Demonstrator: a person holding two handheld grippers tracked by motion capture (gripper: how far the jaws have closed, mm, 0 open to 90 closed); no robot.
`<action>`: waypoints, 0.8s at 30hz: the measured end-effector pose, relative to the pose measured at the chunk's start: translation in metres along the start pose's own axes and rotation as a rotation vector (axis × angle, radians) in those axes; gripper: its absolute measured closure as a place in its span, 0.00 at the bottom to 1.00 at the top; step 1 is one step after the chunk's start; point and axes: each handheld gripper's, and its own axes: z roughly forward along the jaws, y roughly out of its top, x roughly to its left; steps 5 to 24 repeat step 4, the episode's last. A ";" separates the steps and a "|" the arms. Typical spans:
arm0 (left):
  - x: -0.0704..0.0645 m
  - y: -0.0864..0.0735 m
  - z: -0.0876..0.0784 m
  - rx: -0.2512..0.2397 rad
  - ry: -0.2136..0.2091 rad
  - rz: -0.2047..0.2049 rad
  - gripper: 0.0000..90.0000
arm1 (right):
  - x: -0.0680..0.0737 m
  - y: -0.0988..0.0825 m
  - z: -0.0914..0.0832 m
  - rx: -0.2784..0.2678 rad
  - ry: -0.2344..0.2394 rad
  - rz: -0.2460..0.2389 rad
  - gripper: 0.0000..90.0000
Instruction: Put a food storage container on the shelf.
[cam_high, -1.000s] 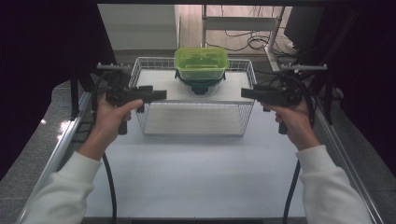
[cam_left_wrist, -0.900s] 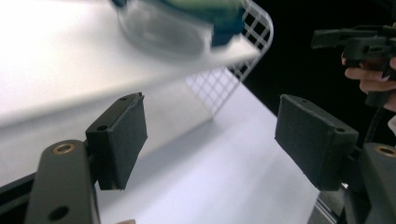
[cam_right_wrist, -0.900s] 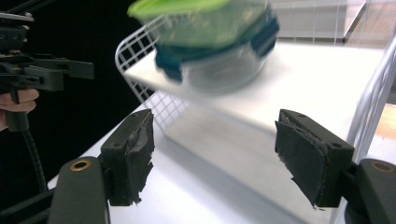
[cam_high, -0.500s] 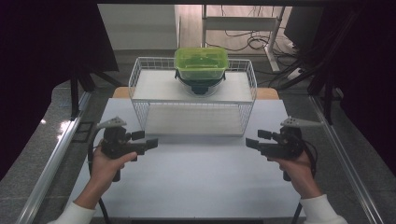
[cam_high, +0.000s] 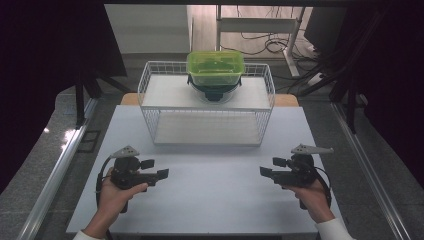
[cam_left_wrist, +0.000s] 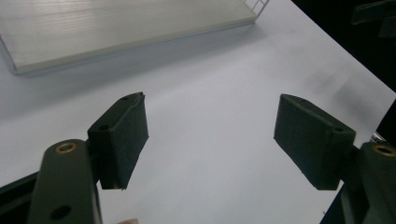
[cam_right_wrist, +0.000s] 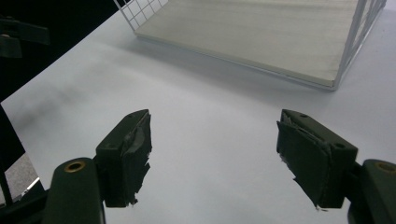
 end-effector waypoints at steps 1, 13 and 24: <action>0.001 0.000 0.000 -0.001 -0.001 -0.003 0.28 | 0.000 0.000 0.000 -0.010 0.001 -0.002 0.29; 0.001 0.000 0.000 0.001 0.001 -0.003 0.28 | 0.001 0.001 -0.003 -0.019 0.003 0.000 0.29; 0.001 0.000 0.000 0.001 0.001 -0.003 0.28 | 0.001 0.001 -0.003 -0.019 0.003 0.000 0.29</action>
